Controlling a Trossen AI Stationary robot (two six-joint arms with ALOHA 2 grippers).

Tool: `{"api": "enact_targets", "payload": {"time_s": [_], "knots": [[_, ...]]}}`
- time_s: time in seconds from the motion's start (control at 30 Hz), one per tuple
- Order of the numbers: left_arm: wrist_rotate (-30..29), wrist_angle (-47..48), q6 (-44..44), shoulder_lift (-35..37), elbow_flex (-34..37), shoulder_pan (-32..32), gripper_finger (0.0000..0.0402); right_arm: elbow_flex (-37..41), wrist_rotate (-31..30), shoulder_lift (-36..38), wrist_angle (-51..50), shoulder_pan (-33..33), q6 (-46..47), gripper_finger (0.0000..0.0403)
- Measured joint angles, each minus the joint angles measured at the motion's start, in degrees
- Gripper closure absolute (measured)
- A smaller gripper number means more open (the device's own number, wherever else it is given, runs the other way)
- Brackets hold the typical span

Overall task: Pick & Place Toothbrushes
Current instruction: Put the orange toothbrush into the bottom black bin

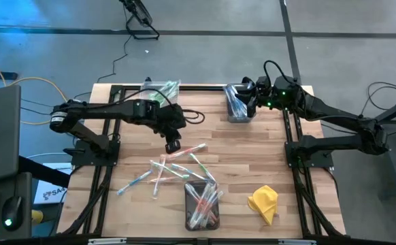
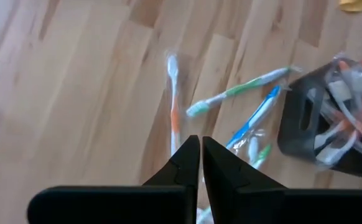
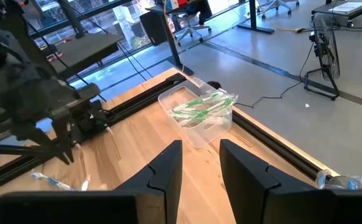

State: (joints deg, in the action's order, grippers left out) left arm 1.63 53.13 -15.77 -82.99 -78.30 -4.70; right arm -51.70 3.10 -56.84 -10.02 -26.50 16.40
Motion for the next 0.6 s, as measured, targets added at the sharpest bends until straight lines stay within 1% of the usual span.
{"api": "enact_targets", "payload": {"time_s": [0.13, 0.27, 0.43, 0.5, 0.6], "knots": [[0.32, 4.06, -5.24, -1.71, 0.01, -0.16, 0.0364, 0.0, 0.01, 0.0, 0.02, -0.01, 0.0, 0.0302], [0.3, 7.85, -5.5, -5.15, 0.07, -0.12, 0.0319, 0.0, 0.05, 0.0, -0.05, -0.02, 0.0, 0.0302], [0.37, 6.13, -4.07, -9.73, 0.05, -0.14, 0.0261, 0.0, 0.06, 0.0, -0.24, 0.0, 0.0, 0.0302], [0.35, 5.72, -4.04, -11.63, 0.0, -0.14, 0.0247, 0.0, 0.06, 0.0, -0.36, -0.02, 0.0, 0.0302], [0.31, 4.52, -4.02, -14.43, 0.02, -0.14, 0.0239, 0.0, 0.06, 0.0, -0.59, 0.0, 0.0, 0.0302]]}}
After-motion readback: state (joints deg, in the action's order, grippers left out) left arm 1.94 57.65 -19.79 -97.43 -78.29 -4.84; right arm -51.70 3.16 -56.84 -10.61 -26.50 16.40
